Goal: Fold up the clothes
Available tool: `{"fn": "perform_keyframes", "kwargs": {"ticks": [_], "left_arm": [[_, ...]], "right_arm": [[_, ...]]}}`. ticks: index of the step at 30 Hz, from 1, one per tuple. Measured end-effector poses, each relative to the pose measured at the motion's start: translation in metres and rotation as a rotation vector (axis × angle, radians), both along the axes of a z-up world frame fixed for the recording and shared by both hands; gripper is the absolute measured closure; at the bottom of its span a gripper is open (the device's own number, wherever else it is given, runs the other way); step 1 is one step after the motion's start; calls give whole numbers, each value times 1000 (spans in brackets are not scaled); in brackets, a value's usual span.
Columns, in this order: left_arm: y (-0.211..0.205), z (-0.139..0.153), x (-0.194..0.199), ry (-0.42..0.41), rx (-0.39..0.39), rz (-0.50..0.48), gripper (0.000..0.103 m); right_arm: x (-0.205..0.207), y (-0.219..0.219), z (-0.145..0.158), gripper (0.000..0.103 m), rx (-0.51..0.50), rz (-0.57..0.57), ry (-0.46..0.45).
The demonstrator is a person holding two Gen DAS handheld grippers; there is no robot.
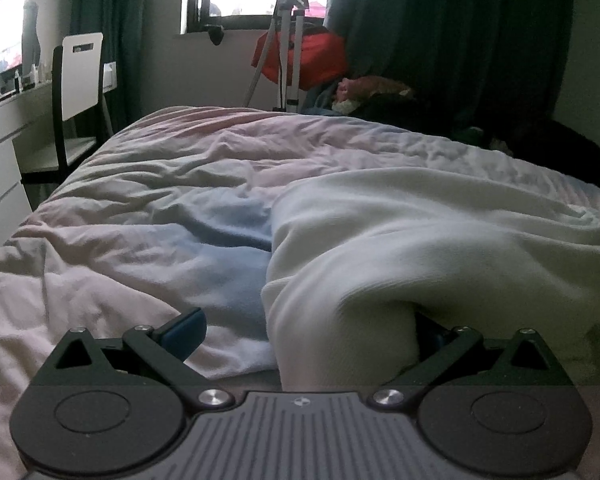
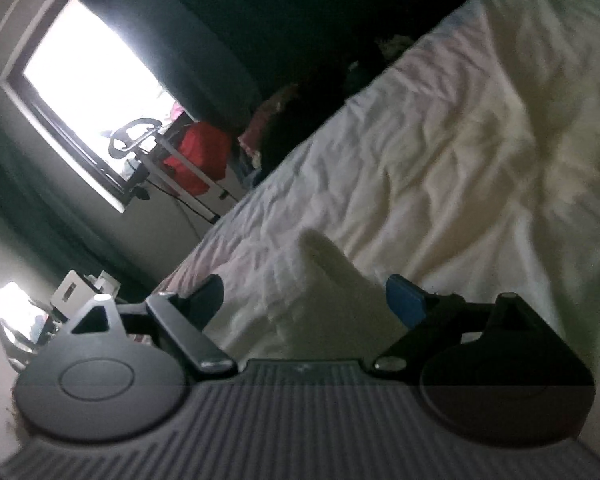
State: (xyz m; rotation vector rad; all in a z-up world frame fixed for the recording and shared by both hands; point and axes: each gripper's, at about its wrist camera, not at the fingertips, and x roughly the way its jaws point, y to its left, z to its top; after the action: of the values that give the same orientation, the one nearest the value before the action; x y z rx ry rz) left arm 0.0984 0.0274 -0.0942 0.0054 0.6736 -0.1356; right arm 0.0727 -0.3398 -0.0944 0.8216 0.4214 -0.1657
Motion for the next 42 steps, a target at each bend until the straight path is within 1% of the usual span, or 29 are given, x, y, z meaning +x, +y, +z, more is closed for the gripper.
{"fn": "perform_keyframes", "kwargs": {"ticks": [1, 4, 6, 8, 10, 12, 14, 16, 20, 22, 24, 25, 28, 31, 34, 37, 40, 41, 42], "left_arm": [[0, 0, -1, -1, 6, -1, 0], [-1, 0, -2, -1, 16, -1, 0], [-1, 1, -2, -5, 22, -1, 0], [-3, 1, -3, -23, 45, -6, 0], [-4, 1, -4, -38, 63, -11, 0], [-3, 0, -3, -37, 57, -10, 0], [0, -1, -1, -25, 37, -4, 0], [4, -1, 0, -15, 17, -2, 0], [10, -3, 2, 7, -26, 6, 0], [11, -3, 3, 15, -39, 8, 0], [11, -4, 2, 16, -37, 10, 0], [11, -4, 2, 17, -37, 12, 0], [11, -5, 3, 21, -44, 23, 0], [12, -5, 5, 28, -49, 37, 0], [12, -5, 7, 32, -53, 41, 0], [11, -6, 8, 49, -58, 31, 0], [11, -9, 12, 120, -90, 11, 0], [12, -10, 14, 147, -104, 4, 0], [15, -9, 15, 171, -126, 2, 0]], "right_arm": [[-7, 3, 1, 13, 2, 2, 18], [-24, 14, -3, 12, -24, 25, 115], [-38, 19, -8, 12, -17, 31, 118], [-43, 19, -16, 12, 51, 53, 116], [-34, 19, -24, 12, 121, 101, 117], [-20, 22, -33, 13, 149, 148, 132], [-6, 27, -41, 13, 130, 148, 164], [8, 29, -51, 11, 127, 147, 170], [27, 24, -67, 12, 172, 177, 145], [31, 23, -71, 7, 180, 183, 140], [32, 25, -73, 5, 174, 188, 129], [33, 26, -72, 3, 173, 193, 123], [33, 30, -65, 3, 220, 228, 72], [27, 34, -51, 2, 221, 246, -24], [28, 38, -46, 2, 194, 263, -55], [37, 40, -58, 3, 166, 253, 41], [44, 44, -67, 8, 134, 239, 128], [43, 45, -65, 13, 121, 232, 126], [41, 46, -62, 21, 110, 224, 123]]}}
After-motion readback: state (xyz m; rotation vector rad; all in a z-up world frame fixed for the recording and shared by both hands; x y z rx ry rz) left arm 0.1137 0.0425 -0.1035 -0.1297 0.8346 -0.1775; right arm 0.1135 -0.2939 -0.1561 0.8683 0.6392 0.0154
